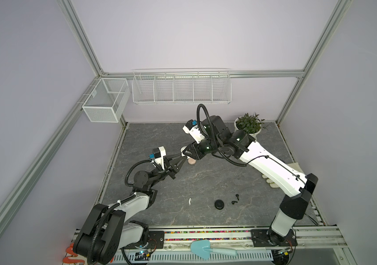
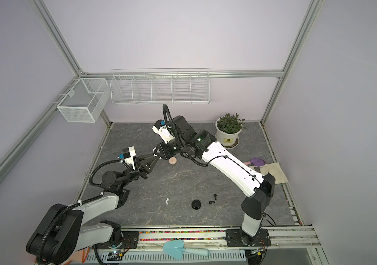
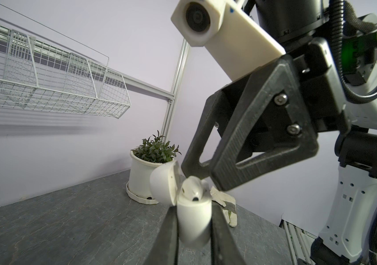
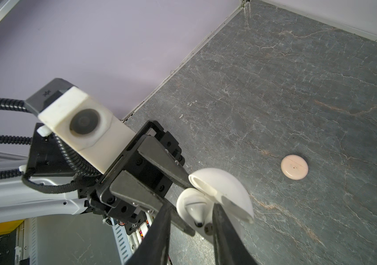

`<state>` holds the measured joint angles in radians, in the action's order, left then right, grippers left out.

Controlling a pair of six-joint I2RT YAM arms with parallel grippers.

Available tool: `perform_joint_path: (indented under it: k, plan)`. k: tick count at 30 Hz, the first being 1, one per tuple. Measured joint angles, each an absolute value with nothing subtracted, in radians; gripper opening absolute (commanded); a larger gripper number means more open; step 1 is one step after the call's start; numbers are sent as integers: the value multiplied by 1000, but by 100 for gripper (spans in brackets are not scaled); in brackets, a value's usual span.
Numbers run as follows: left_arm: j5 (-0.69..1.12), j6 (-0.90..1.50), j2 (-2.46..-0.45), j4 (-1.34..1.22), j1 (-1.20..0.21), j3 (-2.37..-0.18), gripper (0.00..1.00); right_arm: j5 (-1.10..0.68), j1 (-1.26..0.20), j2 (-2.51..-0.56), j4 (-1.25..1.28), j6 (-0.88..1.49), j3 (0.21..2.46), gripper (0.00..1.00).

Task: Insert wireless bluetooth earbuds into charging case
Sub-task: Insert the wireless bluetooth earbud into the charging case.

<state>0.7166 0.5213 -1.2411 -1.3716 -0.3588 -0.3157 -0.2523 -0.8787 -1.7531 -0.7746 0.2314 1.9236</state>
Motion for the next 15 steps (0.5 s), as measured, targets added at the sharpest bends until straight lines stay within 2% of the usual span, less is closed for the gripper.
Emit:
perform_joint_path:
  k: [8,15]
  plan:
    - [691,522,-1232,-1372,-360,-292,0,-202,-878,-1717,-810,213,1924,37]
    - [588,536,-1147,-1275,-360,-249,0,-119,-882,-1423,-760,273,1489,39]
